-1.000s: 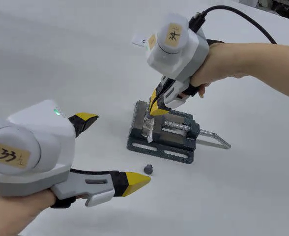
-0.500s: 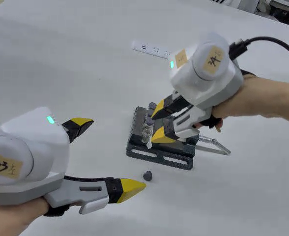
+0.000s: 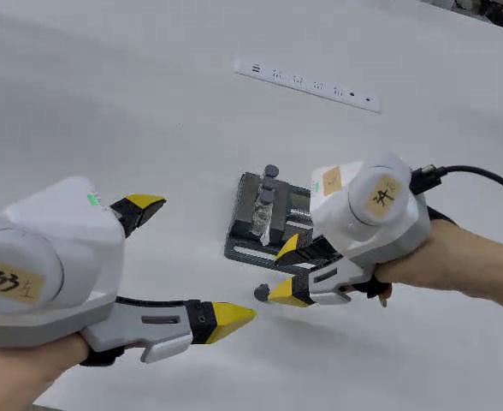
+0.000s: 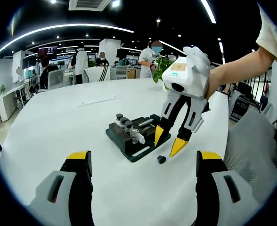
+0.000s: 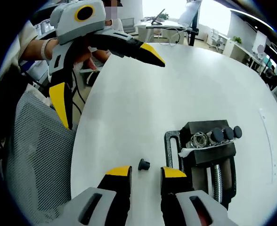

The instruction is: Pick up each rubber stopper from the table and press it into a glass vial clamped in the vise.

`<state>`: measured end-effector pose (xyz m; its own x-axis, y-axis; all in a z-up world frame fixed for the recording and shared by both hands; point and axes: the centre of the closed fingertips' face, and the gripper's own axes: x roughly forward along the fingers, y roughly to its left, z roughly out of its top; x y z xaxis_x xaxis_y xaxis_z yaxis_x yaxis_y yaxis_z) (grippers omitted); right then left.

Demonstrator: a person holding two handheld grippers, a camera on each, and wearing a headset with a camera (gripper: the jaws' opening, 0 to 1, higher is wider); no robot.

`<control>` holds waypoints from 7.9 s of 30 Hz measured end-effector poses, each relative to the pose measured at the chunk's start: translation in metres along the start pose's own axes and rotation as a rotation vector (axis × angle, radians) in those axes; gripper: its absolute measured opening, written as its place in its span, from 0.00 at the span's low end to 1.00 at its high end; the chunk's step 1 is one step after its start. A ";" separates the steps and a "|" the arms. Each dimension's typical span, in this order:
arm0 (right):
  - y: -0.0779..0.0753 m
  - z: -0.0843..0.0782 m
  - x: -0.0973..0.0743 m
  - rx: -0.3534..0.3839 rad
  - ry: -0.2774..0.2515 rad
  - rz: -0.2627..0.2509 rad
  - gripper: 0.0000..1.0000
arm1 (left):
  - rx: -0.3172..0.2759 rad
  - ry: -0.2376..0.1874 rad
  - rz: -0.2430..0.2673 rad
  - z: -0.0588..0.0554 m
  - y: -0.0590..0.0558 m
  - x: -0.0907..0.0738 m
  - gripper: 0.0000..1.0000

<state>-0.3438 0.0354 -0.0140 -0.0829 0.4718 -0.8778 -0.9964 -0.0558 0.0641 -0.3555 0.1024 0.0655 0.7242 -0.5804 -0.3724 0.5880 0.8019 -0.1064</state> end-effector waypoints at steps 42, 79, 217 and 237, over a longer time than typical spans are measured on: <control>-0.012 0.052 -0.064 0.685 -0.496 0.126 0.03 | 0.052 -0.132 -0.006 0.036 -0.005 -0.016 0.78; 0.027 0.103 -0.139 1.383 -1.010 0.733 0.03 | 0.036 -0.296 -0.186 0.096 -0.041 -0.006 0.08; 0.040 0.058 -0.105 -0.405 0.020 0.113 0.06 | 0.228 -0.072 -0.296 0.043 -0.072 0.011 0.21; -0.029 0.049 -0.076 -0.538 0.138 0.080 0.05 | 0.171 -0.008 -0.077 0.003 -0.014 0.006 0.77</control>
<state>-0.3095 0.0442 0.0745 -0.1182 0.3302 -0.9365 -0.8343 -0.5445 -0.0867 -0.3584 0.0874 0.0675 0.6774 -0.6407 -0.3614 0.6937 0.7199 0.0239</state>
